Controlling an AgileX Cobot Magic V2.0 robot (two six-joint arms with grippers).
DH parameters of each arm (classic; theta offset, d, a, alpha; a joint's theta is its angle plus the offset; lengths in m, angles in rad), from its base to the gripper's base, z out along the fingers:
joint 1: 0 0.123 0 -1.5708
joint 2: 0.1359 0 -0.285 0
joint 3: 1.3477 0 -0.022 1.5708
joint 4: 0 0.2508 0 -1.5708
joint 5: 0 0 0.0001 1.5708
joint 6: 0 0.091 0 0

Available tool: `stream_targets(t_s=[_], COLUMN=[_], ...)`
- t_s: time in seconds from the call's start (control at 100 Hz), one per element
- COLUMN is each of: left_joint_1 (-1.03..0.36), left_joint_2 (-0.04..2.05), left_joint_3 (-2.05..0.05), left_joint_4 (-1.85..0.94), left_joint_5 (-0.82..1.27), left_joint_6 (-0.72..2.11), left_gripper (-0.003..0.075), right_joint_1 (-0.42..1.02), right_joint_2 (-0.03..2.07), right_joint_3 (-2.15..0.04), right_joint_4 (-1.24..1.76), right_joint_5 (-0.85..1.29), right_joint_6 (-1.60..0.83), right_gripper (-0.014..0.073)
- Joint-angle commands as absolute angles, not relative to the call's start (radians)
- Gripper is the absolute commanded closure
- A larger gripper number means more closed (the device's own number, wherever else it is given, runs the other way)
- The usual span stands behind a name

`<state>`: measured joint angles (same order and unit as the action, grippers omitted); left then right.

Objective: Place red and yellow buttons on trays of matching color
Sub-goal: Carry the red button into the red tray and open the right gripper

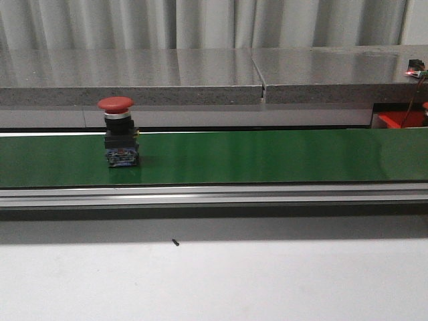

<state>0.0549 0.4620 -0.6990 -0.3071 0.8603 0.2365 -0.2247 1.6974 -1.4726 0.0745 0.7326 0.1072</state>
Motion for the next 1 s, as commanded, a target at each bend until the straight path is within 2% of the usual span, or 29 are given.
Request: stream_targets(t_s=[0.0, 0.48, 0.82, 0.87, 0.91, 0.94, 0.99], left_joint_1=[0.048, 0.048, 0.048, 0.048, 0.048, 0.048, 0.048], left_joint_2=[0.467, 0.467, 0.467, 0.467, 0.467, 0.467, 0.467], left_joint_3=[-0.721, -0.721, -0.721, -0.721, -0.721, -0.721, -0.721], left_joint_4=[-0.332, -0.332, -0.332, -0.332, -0.332, -0.332, -0.332], left_joint_5=[0.798, 0.798, 0.798, 0.798, 0.798, 0.798, 0.798], left_joint_6=[0.236, 0.236, 0.236, 0.236, 0.236, 0.236, 0.236], left_gripper=[0.0741, 0.0741, 0.0741, 0.0741, 0.0741, 0.0741, 0.0741], right_joint_1=[-0.264, -0.390, -0.412, -0.416, -0.416, -0.418, -0.419], right_joint_2=[1.687, 1.868, 1.943, 1.948, 1.949, 1.949, 1.949], right_joint_3=[-1.504, -1.493, -1.493, -1.493, -1.493, -1.493, -1.493], right_joint_4=[0.087, 0.133, 0.145, 0.145, 0.144, 0.144, 0.144], right_joint_5=[0.646, 0.499, 0.398, 0.400, 0.404, 0.406, 0.408], right_joint_6=[0.109, 0.109, 0.109, 0.109, 0.109, 0.109, 0.109], right_gripper=[0.0449, 0.0449, 0.0447, 0.0424, 0.0371, 0.0316, 0.0174])
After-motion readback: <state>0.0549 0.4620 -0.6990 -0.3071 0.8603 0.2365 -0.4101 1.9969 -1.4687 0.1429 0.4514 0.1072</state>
